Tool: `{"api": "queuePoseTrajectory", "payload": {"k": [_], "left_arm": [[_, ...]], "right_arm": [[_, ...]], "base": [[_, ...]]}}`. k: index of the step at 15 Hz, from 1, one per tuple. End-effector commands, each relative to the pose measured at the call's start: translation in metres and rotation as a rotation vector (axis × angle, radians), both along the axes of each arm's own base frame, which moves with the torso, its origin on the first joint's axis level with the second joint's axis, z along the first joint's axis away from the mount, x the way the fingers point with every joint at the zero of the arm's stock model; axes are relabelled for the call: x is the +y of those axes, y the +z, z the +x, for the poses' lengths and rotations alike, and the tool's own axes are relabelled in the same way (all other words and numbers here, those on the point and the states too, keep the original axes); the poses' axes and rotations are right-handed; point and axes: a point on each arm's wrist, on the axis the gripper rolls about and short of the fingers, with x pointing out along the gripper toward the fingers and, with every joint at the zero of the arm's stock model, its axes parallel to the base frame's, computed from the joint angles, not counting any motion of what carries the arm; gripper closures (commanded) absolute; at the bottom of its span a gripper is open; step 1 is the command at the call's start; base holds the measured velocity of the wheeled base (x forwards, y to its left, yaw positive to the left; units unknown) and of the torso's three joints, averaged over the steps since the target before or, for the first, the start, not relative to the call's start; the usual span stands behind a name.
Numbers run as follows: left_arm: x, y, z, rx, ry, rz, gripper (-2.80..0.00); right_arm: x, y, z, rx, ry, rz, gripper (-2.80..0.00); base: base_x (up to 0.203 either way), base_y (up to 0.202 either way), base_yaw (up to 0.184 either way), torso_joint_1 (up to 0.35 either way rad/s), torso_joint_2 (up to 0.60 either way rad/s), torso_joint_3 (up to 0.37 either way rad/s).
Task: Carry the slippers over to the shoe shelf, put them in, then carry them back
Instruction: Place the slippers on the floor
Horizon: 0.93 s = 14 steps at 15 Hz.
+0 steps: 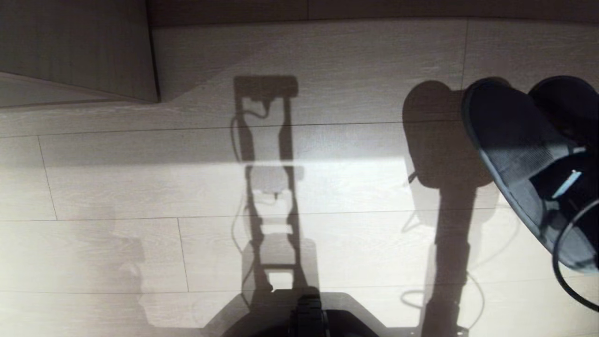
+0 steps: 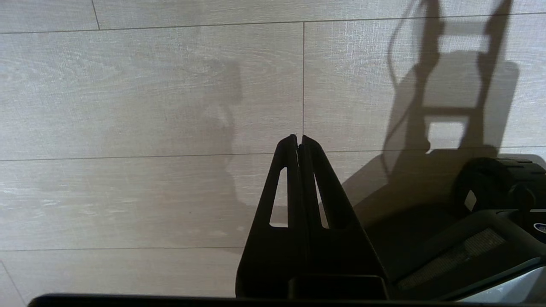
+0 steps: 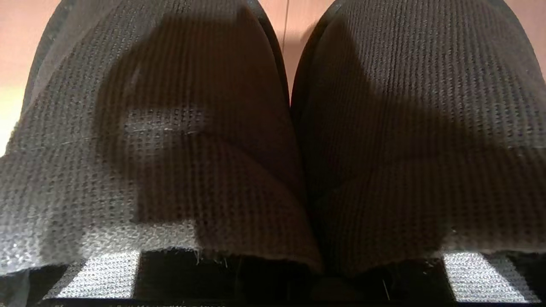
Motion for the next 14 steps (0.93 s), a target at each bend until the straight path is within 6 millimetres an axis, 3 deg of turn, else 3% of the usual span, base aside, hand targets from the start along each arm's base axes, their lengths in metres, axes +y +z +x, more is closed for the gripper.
{"api": "queuePoseTrajectory", "payload": {"k": [1, 2, 7, 13, 14], "left_arm": [[0.0, 0.0, 0.0, 0.001, 0.0, 0.0, 0.0], [0.0, 0.0, 0.0, 0.001, 0.0, 0.0, 0.0], [0.0, 0.0, 0.0, 0.001, 0.0, -0.001, 0.0], [0.0, 0.0, 0.0, 0.001, 0.0, -0.002, 0.0], [0.0, 0.0, 0.0, 0.001, 0.0, -0.002, 0.0]], "right_arm": [[0.0, -0.014, 0.05, -0.074, -0.003, 0.002, 0.0], [0.001, -0.009, 0.059, -0.152, -0.004, 0.01, 0.0], [0.006, -0.022, 0.119, -0.163, 0.03, 0.09, 0.0], [0.007, -0.038, 0.142, -0.132, 0.032, 0.091, 0.0], [0.007, -0.036, 0.141, -0.139, 0.031, 0.091, -2.8]], "base": [[0.0, 0.0, 0.0, 0.0, 0.0, 0.0], [0.0, 0.0, 0.0, 0.0, 0.0, 0.0], [0.0, 0.0, 0.0, 0.0, 0.0, 0.0], [0.0, 0.0, 0.0, 0.0, 0.0, 0.0], [0.0, 0.0, 0.0, 0.0, 0.0, 0.0]]}}
